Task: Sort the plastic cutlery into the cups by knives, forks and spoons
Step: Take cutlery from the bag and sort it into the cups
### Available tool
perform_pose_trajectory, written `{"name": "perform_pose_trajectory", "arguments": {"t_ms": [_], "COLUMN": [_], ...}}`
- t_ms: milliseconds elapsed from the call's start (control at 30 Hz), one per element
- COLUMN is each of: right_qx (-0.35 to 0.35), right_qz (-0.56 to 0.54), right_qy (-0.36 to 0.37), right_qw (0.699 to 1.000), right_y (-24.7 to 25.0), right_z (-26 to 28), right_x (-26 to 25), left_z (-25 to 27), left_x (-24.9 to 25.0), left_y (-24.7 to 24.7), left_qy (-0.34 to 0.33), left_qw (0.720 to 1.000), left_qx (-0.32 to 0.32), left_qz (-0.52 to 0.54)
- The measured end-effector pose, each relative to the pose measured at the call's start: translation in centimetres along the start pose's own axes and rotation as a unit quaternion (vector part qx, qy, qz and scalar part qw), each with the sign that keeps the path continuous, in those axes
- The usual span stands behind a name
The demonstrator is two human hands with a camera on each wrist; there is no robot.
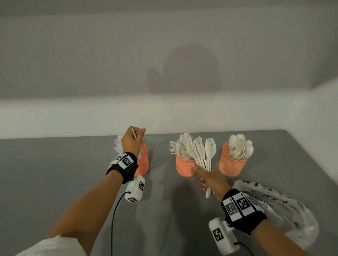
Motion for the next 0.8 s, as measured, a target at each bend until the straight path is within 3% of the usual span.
{"name": "perform_pose_trajectory", "arguments": {"t_ms": [167,333,400,500,600,667,733,800], "right_qx": [-0.006,-0.019,-0.024,-0.031,-0.041,-0.046,-0.051,-0.059], "right_qz": [0.003,-0.011,-0.016,-0.009,-0.01,-0.023,-0.06,-0.108], "right_qy": [-0.004,-0.002,-0.001,-0.006,-0.01,-0.012,-0.028,-0.052], "right_qw": [1.0,1.0,1.0,0.999,0.999,0.999,0.996,0.991], "right_y": [0.1,-0.2,-0.2,-0.4,-0.5,-0.7,-0.9,-1.2], "right_z": [-0.2,-0.4,-0.2,0.3,0.5,0.5,0.2,-0.1], "right_x": [0.3,-0.1,-0.3,-0.6,-0.5,-0.4,0.0,0.6], "left_z": [0.1,0.7,0.7,0.1,-0.6,-0.3,1.0,2.9], "left_x": [0.9,1.2,0.7,-0.7,0.4,3.6,6.8,8.0], "left_y": [-1.6,-4.1,-4.5,-4.2,-3.8,-3.4,-2.9,-3.1], "left_qy": [-0.102,-0.217,-0.202,-0.121,-0.1,-0.167,-0.209,-0.163], "left_qw": [0.981,0.892,0.859,0.829,0.849,0.887,0.934,0.975], "left_qx": [-0.065,-0.154,-0.173,-0.207,-0.205,-0.141,-0.087,-0.085], "left_qz": [-0.154,-0.366,-0.438,-0.505,-0.477,-0.408,-0.277,-0.125]}}
Point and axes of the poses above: each hand's wrist, its own z-axis away from the middle knuckle, its own y-axis out of the back of the hand, x = y × z, the point moved 9 cm from there along -z, towards the middle knuckle, and after that the axes turned 9 degrees about -y, right-handed, at the moved point
